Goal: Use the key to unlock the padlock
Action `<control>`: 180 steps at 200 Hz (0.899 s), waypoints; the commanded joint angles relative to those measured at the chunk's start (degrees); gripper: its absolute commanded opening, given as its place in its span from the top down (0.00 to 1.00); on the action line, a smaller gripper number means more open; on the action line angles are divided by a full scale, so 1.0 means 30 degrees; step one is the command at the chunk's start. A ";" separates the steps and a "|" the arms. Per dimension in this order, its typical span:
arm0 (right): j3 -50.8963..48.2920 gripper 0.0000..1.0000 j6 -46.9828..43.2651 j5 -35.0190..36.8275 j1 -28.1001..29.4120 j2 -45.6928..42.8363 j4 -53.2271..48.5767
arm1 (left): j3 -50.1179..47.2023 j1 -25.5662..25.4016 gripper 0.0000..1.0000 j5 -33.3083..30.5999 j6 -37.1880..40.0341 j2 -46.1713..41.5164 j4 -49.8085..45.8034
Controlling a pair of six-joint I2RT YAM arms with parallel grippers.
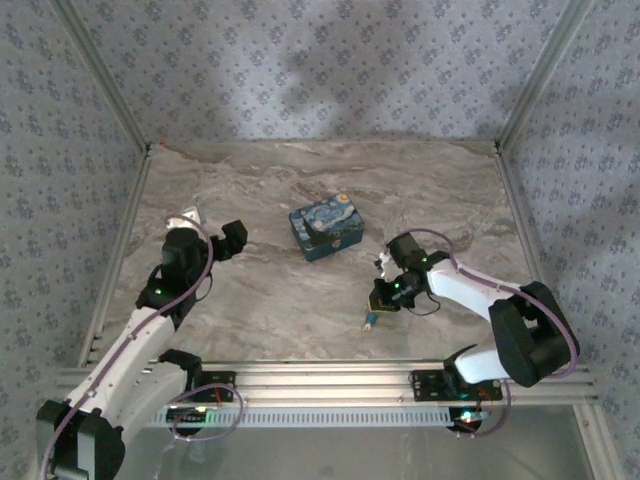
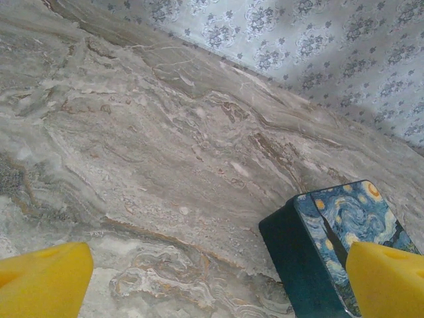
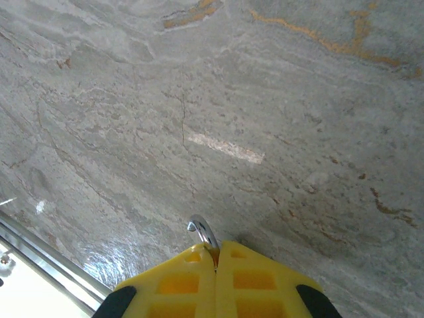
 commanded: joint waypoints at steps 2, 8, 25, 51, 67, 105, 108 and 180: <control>-0.0076 0.90 0.0259 -0.0140 0.0102 -0.0082 -0.0137 | -0.0124 0.0098 0.02 -0.0036 0.0216 -0.0229 0.0015; -0.0066 0.87 0.0224 -0.0047 0.0083 -0.0177 -0.0143 | -0.0083 0.0090 0.02 -0.0033 0.0228 -0.0236 0.0015; 0.0005 0.81 0.0262 0.0207 0.0030 -0.0589 -0.0244 | -0.0024 0.0098 0.02 -0.0015 0.0200 -0.0243 -0.0010; 0.0112 0.74 0.0230 0.0878 -0.0133 -0.1703 -0.0466 | 0.0232 0.0099 0.02 -0.0013 0.0302 -0.0250 -0.0100; 0.0234 0.72 0.0206 0.1219 -0.0370 -0.2557 -0.0608 | 0.0429 0.0100 0.02 -0.0061 0.0373 -0.0258 -0.0192; 0.0518 0.65 -0.0388 0.2988 -0.0964 -0.5010 -0.0100 | 0.0864 0.0127 0.02 -0.0318 0.0621 -0.0311 -0.0164; 0.0511 0.65 -0.0509 0.3188 -0.1012 -0.5228 0.0057 | 0.0898 0.0127 0.02 -0.0348 0.0697 -0.0322 -0.0146; -0.1266 0.34 -0.3039 0.9002 -0.3078 -0.9736 0.6512 | 0.1769 0.0295 0.02 -0.4496 0.5205 -0.1822 -0.0362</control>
